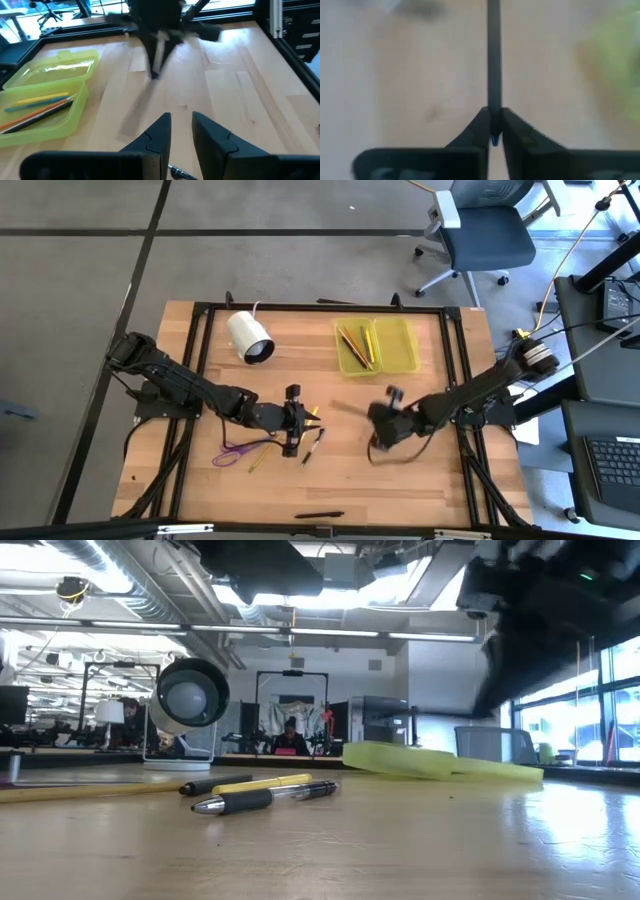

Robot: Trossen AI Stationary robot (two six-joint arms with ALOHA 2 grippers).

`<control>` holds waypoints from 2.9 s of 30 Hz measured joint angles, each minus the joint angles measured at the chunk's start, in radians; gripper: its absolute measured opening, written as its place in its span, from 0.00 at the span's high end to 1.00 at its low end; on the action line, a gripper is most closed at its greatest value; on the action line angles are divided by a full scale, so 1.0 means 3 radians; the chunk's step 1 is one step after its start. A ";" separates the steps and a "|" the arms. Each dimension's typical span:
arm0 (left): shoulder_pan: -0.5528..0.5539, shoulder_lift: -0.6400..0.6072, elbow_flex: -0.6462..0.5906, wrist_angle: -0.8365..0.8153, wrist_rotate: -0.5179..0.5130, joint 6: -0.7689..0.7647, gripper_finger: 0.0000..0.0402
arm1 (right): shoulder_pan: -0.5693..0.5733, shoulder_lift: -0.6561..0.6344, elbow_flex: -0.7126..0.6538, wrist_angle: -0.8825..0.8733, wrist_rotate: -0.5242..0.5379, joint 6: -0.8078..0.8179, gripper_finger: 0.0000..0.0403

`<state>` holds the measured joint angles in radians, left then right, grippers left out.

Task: Pick & place school supplies into a supply box
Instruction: Put the black pen into the yellow supply box

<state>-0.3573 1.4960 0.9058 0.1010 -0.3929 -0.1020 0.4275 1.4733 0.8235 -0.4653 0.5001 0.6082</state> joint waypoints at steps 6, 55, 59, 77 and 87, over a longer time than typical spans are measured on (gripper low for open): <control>0.0000 0.0000 0.0000 -0.0001 -0.0043 0.0135 0.83 | -0.0588 -0.0308 0.0003 -0.0350 0.0465 0.0429 0.88; -0.0008 0.0000 0.0000 -0.0260 0.0298 -0.0227 0.52 | -0.1987 0.0088 0.0208 0.0572 -0.1415 -0.1843 0.49; -0.0009 0.0000 0.0000 -0.0336 0.0443 -0.0245 0.51 | -0.1565 0.0179 0.0162 0.1051 -0.1894 -0.2512 0.49; -0.0120 -0.0076 0.0000 -0.0396 0.0680 -0.0528 0.54 | -0.1013 0.1492 0.0784 0.1781 -0.2434 -0.3215 0.57; -0.0160 -0.0097 0.0000 -0.0535 0.0671 -0.0579 0.56 | -0.0945 0.1812 0.1042 0.1449 -0.2437 -0.3503 0.58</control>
<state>-0.4053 1.4670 0.9058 -0.0593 -0.1915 -0.2756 0.1440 2.0169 1.1362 -0.0306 -0.2310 -0.4428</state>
